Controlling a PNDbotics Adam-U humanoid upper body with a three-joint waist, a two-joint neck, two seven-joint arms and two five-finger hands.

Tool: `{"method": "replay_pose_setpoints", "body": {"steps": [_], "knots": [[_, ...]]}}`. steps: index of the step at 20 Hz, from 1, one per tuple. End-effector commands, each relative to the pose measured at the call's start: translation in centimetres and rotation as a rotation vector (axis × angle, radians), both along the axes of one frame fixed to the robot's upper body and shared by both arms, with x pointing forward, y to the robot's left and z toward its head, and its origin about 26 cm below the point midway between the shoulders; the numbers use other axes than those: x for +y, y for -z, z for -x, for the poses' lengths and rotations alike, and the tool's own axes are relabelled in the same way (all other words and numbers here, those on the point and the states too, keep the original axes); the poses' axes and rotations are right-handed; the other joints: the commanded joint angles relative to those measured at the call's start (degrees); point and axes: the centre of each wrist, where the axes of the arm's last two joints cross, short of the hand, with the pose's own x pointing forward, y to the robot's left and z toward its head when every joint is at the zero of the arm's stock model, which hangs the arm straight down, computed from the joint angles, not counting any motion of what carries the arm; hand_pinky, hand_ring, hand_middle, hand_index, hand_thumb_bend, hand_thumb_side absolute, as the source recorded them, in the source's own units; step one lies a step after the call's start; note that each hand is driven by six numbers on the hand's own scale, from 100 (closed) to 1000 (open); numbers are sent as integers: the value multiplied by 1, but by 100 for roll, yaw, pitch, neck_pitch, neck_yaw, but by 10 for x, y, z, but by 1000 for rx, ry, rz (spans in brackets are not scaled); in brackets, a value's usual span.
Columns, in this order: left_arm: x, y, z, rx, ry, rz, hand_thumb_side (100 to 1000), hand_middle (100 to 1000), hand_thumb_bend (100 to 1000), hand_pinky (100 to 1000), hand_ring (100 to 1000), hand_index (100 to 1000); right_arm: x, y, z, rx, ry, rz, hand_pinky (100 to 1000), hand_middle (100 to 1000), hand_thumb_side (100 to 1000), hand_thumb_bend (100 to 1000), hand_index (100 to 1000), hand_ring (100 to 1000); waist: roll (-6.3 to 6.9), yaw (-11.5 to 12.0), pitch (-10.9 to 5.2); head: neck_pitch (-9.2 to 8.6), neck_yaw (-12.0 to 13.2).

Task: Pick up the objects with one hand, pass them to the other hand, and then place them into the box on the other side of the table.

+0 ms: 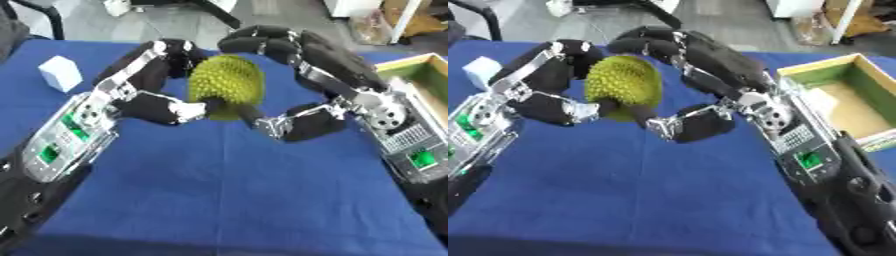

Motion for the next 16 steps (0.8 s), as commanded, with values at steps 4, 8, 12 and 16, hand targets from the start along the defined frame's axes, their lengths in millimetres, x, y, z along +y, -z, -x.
{"method": "replay_pose_setpoints", "body": {"steps": [4,8,12,16], "knots": [[-3,-14,6,-14,52,21,100,405,412,617,396,576,-1,0,-5,-53,16,34,831,857,250,237,921,867,-19,0,-123,-14,-2],[-1,-16,7,-15,53,32,100,405,410,617,396,576,-3,4,-8,-60,30,45,828,847,215,217,899,861,-17,0,-122,-14,-2],[1,-17,9,-21,52,38,100,406,409,617,397,577,-5,6,-11,-64,50,35,814,778,128,145,779,818,-15,3,-119,-14,-2],[2,-18,11,-26,49,34,100,406,409,618,397,577,-7,8,-12,-73,80,9,786,688,100,100,646,768,-13,9,-117,-14,-6]]}}
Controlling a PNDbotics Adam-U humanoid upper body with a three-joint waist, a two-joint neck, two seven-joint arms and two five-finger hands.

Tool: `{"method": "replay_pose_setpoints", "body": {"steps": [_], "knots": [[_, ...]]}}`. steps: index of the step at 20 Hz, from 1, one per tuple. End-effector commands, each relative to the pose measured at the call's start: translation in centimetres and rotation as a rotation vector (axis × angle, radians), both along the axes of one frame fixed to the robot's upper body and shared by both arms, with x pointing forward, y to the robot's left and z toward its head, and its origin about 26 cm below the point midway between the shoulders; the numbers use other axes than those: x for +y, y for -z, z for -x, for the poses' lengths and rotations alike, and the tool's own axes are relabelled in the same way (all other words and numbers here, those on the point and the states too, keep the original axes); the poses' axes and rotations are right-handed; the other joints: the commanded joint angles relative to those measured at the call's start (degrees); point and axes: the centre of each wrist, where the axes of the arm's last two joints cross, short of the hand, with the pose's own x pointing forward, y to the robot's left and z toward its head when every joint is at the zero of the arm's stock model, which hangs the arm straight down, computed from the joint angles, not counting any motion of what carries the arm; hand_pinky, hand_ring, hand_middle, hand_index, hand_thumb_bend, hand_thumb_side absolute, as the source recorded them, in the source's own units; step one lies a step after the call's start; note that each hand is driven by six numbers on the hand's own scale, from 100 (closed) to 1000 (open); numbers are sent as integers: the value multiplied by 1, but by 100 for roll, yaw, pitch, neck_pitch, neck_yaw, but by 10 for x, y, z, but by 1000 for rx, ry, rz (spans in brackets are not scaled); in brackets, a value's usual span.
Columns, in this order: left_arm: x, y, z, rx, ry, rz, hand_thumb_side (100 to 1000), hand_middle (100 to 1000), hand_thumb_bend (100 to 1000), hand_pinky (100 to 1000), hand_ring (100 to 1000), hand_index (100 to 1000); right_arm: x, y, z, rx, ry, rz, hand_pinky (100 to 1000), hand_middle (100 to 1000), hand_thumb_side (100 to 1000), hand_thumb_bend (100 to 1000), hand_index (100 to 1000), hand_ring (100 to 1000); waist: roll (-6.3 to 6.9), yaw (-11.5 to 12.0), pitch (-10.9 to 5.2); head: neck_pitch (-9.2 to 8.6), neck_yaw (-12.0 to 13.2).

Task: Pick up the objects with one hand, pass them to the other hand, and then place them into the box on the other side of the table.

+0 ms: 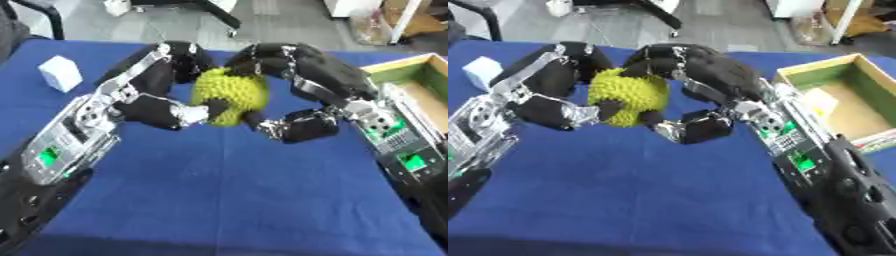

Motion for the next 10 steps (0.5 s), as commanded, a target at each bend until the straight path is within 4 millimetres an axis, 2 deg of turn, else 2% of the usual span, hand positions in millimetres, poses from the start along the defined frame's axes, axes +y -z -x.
{"method": "replay_pose_setpoints", "body": {"steps": [1,4,8,10], "knots": [[4,-14,4,-50,4,-3,100,407,410,619,398,578,-4,-5,-3,-29,35,-31,770,621,100,100,621,722,-12,7,-117,-14,-6],[4,-16,6,-57,14,-3,100,409,412,620,399,580,-4,-5,-3,-42,61,-79,722,493,100,100,525,593,-12,13,-115,-14,-8],[4,-18,8,-62,19,0,100,409,412,619,400,580,-3,-4,-4,-52,87,-146,673,402,100,100,497,516,-10,19,-114,-14,-11],[3,-18,9,-61,22,6,100,409,414,620,400,580,-3,-3,-4,-58,97,-176,663,392,100,100,492,507,-8,22,-114,-14,-13]]}}
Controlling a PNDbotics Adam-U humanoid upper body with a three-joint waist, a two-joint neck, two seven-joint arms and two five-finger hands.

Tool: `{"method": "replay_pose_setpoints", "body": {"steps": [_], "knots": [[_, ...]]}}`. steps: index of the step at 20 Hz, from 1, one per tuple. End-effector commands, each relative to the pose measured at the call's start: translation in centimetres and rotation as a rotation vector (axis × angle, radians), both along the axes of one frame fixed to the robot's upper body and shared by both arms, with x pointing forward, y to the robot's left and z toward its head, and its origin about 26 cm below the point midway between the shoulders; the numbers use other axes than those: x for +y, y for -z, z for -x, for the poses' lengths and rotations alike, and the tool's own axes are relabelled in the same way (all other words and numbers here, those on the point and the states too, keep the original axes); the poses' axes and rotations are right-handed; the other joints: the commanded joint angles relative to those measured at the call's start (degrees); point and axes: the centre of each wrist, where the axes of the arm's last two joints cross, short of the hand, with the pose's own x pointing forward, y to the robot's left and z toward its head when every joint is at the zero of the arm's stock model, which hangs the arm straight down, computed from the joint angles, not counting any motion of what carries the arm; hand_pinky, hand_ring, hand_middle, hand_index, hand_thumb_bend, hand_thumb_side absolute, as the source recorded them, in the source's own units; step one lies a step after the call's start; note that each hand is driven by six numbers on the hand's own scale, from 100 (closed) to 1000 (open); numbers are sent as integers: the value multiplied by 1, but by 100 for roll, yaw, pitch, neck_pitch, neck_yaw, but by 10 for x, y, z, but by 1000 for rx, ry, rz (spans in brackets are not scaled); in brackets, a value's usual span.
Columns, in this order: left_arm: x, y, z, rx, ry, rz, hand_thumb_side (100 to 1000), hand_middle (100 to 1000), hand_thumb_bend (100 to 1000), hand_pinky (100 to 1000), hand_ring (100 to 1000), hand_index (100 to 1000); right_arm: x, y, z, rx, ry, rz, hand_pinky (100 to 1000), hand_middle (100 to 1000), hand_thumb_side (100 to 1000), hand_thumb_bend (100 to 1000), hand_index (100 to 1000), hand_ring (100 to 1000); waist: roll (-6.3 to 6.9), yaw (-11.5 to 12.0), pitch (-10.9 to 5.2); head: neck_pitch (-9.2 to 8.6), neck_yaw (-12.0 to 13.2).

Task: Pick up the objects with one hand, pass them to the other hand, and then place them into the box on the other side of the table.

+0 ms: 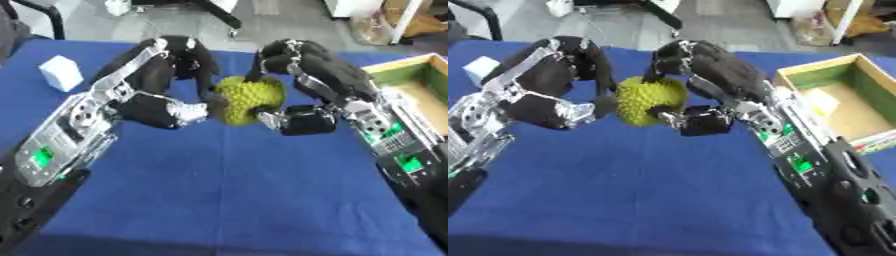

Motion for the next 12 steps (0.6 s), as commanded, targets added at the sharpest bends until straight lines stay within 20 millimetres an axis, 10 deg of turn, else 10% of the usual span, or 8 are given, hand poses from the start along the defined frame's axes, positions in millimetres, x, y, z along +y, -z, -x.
{"method": "replay_pose_setpoints", "body": {"steps": [1,12], "knots": [[5,-9,2,-29,-1,-8,100,410,421,620,401,581,-1,-8,-1,-38,19,-53,650,381,100,100,488,496,-7,6,-113,-14,-12],[34,-7,4,-108,-194,15,397,509,753,692,495,693,-50,-33,-16,-133,197,-78,644,367,100,100,470,483,-17,-7,-124,-14,-263]]}}
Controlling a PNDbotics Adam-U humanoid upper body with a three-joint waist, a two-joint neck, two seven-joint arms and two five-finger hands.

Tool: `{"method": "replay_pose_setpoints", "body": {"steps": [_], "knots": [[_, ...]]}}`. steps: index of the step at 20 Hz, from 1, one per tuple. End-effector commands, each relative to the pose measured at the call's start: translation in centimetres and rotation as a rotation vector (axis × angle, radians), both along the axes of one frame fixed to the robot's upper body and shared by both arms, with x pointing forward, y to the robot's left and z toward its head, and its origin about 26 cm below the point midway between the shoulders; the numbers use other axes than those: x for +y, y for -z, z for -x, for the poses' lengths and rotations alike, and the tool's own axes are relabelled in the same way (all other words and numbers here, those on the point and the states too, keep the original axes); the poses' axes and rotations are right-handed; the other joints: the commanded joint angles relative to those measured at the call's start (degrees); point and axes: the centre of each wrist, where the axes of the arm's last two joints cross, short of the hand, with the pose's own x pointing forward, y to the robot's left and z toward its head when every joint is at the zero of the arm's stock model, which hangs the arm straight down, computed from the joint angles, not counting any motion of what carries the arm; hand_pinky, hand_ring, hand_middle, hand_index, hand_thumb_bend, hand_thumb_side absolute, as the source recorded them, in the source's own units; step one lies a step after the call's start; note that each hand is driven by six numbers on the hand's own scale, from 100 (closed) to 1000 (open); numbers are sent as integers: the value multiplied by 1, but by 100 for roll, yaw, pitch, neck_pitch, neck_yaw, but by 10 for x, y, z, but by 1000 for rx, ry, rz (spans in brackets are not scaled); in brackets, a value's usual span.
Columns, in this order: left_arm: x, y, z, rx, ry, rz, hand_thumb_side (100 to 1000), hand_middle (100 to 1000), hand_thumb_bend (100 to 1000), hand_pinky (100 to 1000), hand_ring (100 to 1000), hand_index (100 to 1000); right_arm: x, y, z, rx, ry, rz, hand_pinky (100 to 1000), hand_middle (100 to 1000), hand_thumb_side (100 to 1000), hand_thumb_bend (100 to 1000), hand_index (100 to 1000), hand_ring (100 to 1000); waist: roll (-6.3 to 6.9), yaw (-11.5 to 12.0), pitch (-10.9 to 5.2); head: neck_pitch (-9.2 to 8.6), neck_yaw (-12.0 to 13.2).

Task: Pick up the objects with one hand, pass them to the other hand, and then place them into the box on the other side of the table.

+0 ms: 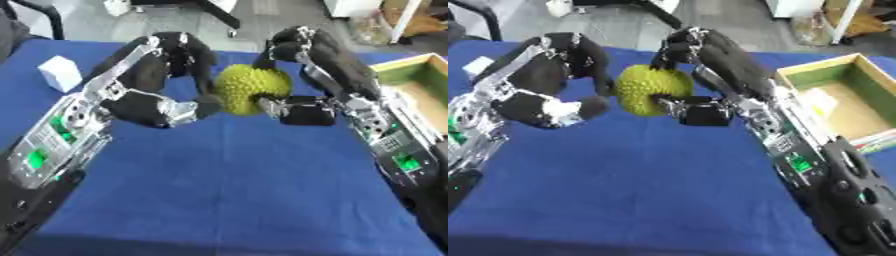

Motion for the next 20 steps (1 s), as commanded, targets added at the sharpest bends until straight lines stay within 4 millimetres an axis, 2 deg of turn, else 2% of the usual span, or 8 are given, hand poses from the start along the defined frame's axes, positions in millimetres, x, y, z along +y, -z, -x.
{"method": "replay_pose_setpoints", "body": {"steps": [1,4,7,10,12,17,18,20], "knots": [[17,-10,2,-75,-97,-13,431,521,799,696,506,704,-34,-24,-8,-66,127,-23,643,368,100,100,471,483,-19,-12,-119,-32,-179],[32,0,4,-87,-202,-9,458,529,835,700,513,711,-74,-28,-26,-35,309,-81,642,371,100,100,478,490,-19,-27,-103,-68,-324],[42,13,6,-77,-272,0,470,528,847,700,513,710,-114,-22,-50,9,512,-119,641,376,100,100,487,499,-10,-32,-95,-82,-406],[50,25,8,-66,-325,15,475,527,853,699,513,709,-155,-4,-79,66,751,-133,641,381,100,100,498,510,8,-23,-93,-109,-491],[55,32,8,-60,-357,29,474,520,895,688,506,702,-177,13,-95,107,888,-154,642,386,100,100,507,519,21,-9,-93,-117,-541],[62,41,6,-58,-417,44,476,509,957,672,496,692,-203,54,-112,198,1078,-185,653,403,100,100,529,544,39,29,-98,-127,-629],[62,42,6,-56,-424,46,476,508,964,671,495,691,-206,63,-113,223,1099,-180,668,425,100,100,550,566,40,37,-97,-124,-638],[63,45,6,-53,-436,50,476,508,971,670,494,690,-209,77,-114,273,1126,-150,705,530,100,100,654,666,41,49,-93,-119,-641]]}}
